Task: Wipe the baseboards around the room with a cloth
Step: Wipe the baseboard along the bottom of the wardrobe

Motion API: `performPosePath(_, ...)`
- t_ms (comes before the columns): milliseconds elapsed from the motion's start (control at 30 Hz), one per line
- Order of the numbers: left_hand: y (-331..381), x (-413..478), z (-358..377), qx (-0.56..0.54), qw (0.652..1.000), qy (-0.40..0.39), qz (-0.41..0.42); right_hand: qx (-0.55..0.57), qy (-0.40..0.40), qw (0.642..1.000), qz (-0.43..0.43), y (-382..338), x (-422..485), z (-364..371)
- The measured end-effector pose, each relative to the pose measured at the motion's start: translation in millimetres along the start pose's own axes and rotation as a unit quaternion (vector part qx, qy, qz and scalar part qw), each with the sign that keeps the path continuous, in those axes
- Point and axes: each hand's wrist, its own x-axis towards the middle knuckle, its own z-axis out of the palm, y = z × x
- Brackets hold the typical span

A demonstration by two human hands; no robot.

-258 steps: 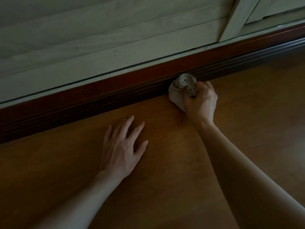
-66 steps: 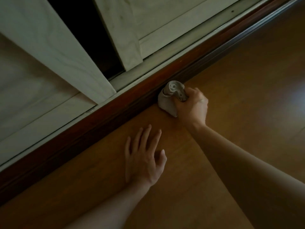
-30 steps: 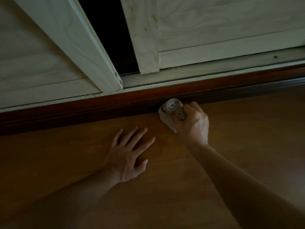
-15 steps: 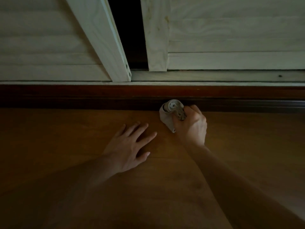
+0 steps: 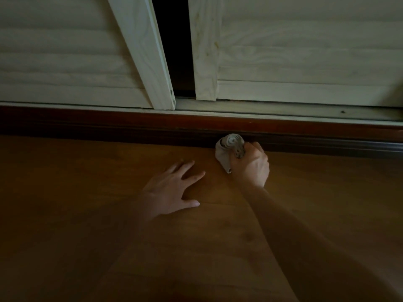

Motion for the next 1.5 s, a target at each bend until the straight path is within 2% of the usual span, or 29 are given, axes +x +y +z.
performPosePath(100, 3.3, 0.1, 7.2, 0.008, 1.000, 0.017, -0.005, -0.003, -0.015, 1.000, -0.012, -0.6, -0.7, 1.1)
performPosePath(267, 2.5, -0.9, 12.4, 0.016, 0.999, 0.033, -0.007, -0.007, 0.016, 1.000, 0.015, 7.0, -0.5, -2.3)
performPosePath(400, 4.8, -2.1, 16.8, 0.033, 0.998, 0.055, -0.009, -0.005, -0.013, 0.999, -0.032, -1.0, -0.4, 2.5)
performPosePath(533, 3.5, -1.5, 15.8, 0.038, 0.998, 0.055, -0.008, -0.008, 0.026, 1.000, -0.003, 3.3, -2.4, 4.9)
performPosePath(700, 4.7, -1.9, 15.0, 0.042, 0.998, 0.054, -0.015, -0.007, -0.029, 0.998, -0.062, -13.1, -2.0, 12.6)
performPosePath(1000, 6.5, -0.4, 4.3, 0.031, 0.999, 0.013, -0.022, -0.019, 0.069, 0.996, 0.056, 47.9, 9.1, -34.0)
performPosePath(1167, 15.9, 0.7, -5.2, 0.030, 0.999, -0.005, -0.035, -0.015, 0.020, 1.000, 0.006, 31.7, 7.2, -25.3)
performPosePath(1333, 17.8, 2.1, -8.0, 0.024, 0.999, -0.009, -0.037, -0.015, 0.041, 0.999, 0.023, 32.9, 7.0, -22.8)
performPosePath(1500, 16.3, 2.9, -5.5, 0.028, 0.999, 0.001, -0.031, -0.008, 0.000, 1.000, -0.030, 19.3, 5.8, -13.4)
